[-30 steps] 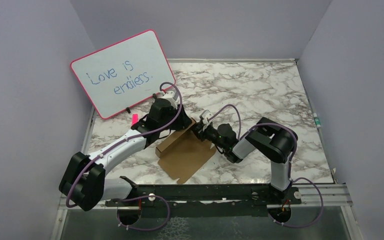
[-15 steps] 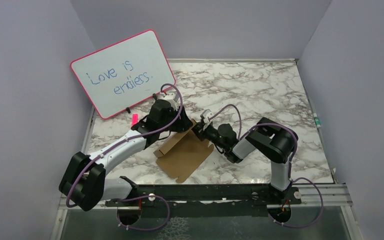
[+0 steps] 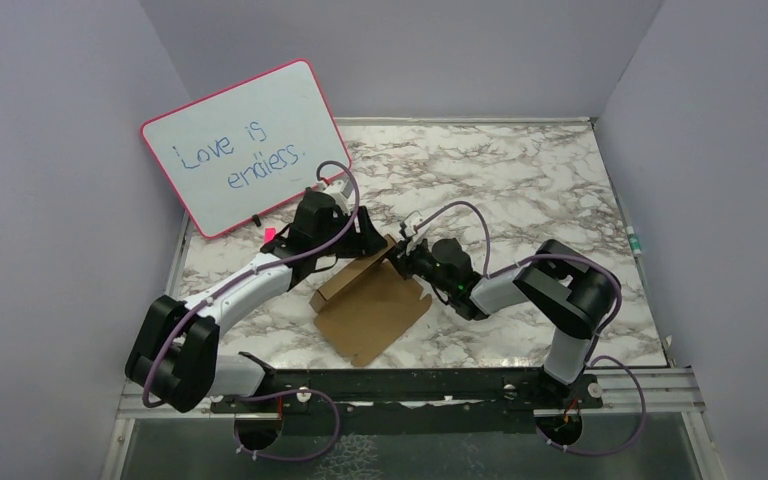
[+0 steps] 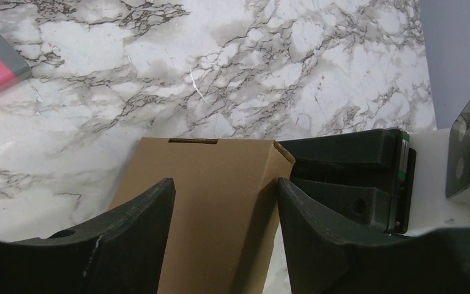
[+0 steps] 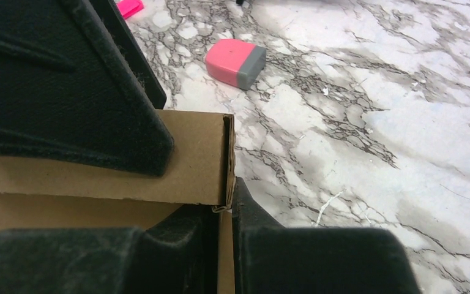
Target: Fold the paper box
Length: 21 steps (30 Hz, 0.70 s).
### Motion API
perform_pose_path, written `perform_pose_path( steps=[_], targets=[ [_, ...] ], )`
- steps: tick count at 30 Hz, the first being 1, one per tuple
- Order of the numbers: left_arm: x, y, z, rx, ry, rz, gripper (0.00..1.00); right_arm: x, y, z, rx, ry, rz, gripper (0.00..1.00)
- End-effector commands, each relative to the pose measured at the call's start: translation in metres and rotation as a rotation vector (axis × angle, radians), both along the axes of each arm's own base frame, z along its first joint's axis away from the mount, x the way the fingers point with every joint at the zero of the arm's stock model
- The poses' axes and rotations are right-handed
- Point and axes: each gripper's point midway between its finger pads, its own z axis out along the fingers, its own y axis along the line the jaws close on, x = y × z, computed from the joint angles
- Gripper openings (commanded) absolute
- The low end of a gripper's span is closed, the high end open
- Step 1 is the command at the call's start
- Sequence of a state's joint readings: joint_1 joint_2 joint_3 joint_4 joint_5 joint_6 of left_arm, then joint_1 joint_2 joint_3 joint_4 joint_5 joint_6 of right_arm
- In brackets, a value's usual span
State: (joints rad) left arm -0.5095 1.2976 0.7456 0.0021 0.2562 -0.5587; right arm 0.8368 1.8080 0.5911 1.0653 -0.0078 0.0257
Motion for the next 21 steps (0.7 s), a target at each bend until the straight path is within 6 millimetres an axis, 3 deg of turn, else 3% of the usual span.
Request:
perform_pose_path(
  steps=[1, 9, 16, 21],
  targets=[
    [-0.002, -0.008, -0.011, -0.041, 0.047, -0.039, 0.64, 0.014, -0.002, 0.011, 0.001, 0.005, -0.070, 0.08],
    [0.017, 0.003, -0.014, -0.056, 0.051, -0.005, 0.70, 0.025, -0.003, 0.004, -0.060, 0.046, -0.121, 0.09],
    [0.043, 0.025, -0.002, -0.065, 0.013, 0.077, 0.74, 0.026, -0.005, 0.000, -0.141, 0.039, -0.113, 0.11],
    [0.042, 0.013, -0.005, -0.135, 0.044, 0.023, 0.74, 0.034, -0.004, -0.001, -0.196, 0.033, -0.121, 0.15]
  ],
)
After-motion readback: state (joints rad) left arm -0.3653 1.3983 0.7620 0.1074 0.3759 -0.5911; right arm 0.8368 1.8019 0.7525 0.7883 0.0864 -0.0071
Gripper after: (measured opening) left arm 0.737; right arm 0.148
